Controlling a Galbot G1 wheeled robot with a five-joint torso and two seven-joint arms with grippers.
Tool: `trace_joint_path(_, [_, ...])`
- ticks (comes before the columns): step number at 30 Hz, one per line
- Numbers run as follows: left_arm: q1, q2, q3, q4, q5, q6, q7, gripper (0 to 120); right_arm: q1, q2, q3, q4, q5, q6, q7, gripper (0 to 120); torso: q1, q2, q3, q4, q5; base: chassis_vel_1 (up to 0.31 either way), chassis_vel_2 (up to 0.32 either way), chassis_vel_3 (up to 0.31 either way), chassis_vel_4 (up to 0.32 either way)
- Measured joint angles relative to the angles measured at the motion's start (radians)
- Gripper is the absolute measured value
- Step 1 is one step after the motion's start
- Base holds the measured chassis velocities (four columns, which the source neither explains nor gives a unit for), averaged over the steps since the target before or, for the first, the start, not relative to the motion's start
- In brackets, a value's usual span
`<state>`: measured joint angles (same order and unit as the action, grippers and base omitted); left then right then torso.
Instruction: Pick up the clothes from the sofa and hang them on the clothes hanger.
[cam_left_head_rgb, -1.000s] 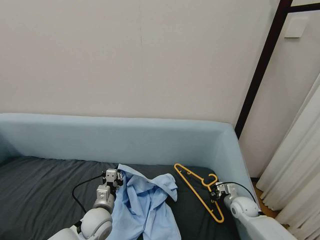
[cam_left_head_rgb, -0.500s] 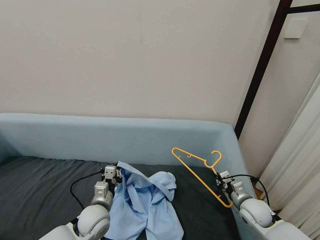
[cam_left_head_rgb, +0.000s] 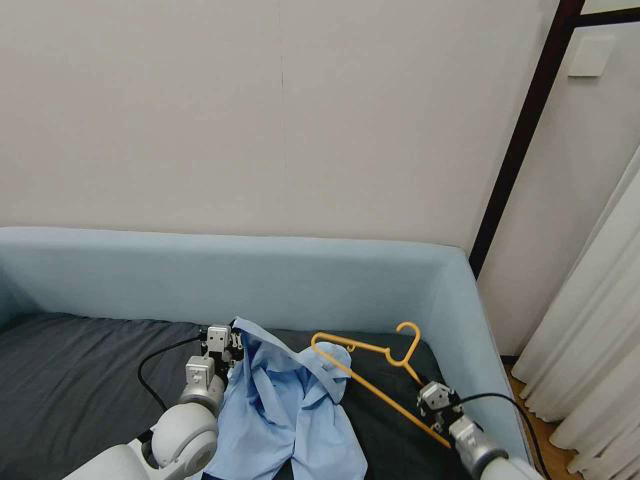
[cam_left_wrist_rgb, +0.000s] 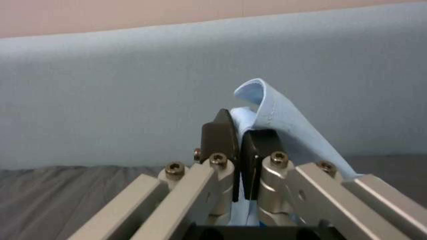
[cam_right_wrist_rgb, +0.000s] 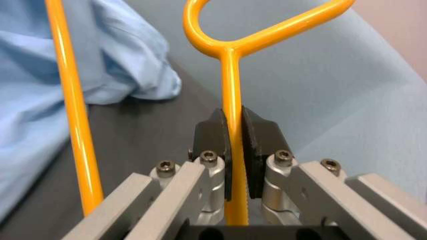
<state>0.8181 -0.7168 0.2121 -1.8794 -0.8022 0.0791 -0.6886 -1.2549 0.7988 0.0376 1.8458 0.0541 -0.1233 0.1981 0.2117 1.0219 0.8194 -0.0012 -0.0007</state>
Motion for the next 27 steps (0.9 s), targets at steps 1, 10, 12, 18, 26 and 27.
trace_joint_path(1, [-0.008, 0.004, 0.004, -0.005, -0.010, 0.007, -0.003, 0, -0.026, -0.001, 0.003, 0.019, -0.019, 0.008, 0.000, 4, 0.000, 0.000, 0.000, 0.0000, 0.0001, 0.000, 0.000, 0.000, 0.000])
trace_joint_path(10, [0.025, 0.044, 0.007, -0.078, -0.036, 0.044, -0.030, 0, 0.008, 0.022, -0.118, 0.063, -0.066, 0.002, 0.002, 4, 0.000, 0.000, 0.000, 0.0007, 0.0001, 0.000, 0.000, 0.000, 0.000])
trace_joint_path(12, [0.044, 0.048, 0.007, -0.103, -0.036, 0.056, -0.037, 0, 0.058, 0.044, -0.151, 0.040, -0.056, -0.004, 0.007, 4, 0.000, 0.000, 0.000, 0.0005, 0.0001, 0.000, 0.000, 0.000, 0.000])
trace_joint_path(18, [0.078, 0.063, 0.008, -0.129, -0.032, 0.065, -0.038, 0, 0.105, 0.080, -0.203, 0.050, -0.008, -0.063, 0.041, 4, 0.000, 0.000, 0.000, 0.0000, 0.0000, 0.000, 0.000, 0.000, 0.000])
trace_joint_path(26, [0.106, 0.062, 0.007, -0.153, -0.025, 0.070, -0.040, 0, 0.164, 0.125, -0.244, 0.009, -0.001, -0.091, 0.099, 4, 0.000, 0.000, 0.000, 0.0000, 0.0001, 0.000, 0.000, 0.000, 0.000])
trace_joint_path(27, [0.108, 0.061, 0.011, -0.155, -0.025, 0.066, -0.037, 0, 0.178, 0.132, -0.252, -0.002, 0.002, -0.096, 0.112, 4, 0.000, 0.000, 0.000, 0.0000, 0.0002, 0.000, 0.000, 0.000, 0.000])
